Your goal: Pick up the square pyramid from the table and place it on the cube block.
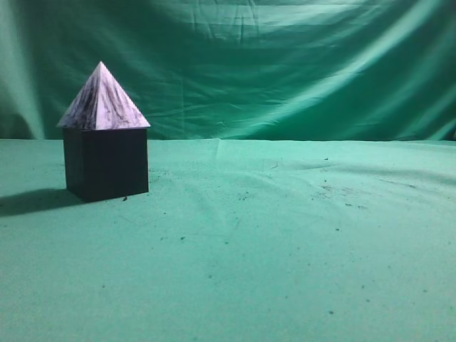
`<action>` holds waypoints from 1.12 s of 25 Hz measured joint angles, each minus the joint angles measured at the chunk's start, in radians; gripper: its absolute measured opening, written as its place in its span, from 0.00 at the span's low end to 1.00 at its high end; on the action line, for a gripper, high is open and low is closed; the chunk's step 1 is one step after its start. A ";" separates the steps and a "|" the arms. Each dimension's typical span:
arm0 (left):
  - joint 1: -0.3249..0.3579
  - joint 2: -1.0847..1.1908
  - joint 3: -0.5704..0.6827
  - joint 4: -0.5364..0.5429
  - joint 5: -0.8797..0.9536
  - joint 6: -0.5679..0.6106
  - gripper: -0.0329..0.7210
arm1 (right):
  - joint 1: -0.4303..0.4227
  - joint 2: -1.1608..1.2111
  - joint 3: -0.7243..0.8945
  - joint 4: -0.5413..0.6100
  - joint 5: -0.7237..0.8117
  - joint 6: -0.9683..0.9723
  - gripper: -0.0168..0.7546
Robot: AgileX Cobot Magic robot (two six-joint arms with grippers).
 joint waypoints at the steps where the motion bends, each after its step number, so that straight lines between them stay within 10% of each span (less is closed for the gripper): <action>1: 0.000 0.000 0.000 0.000 0.000 0.000 0.04 | 0.000 -0.043 0.049 0.000 0.000 0.014 0.02; 19: 0.000 0.000 0.000 0.002 0.002 0.000 0.04 | 0.000 -0.900 1.077 0.019 -0.429 0.081 0.02; 28: 0.000 0.000 0.000 0.002 0.002 0.000 0.04 | 0.000 -1.174 1.157 0.005 -0.318 0.080 0.02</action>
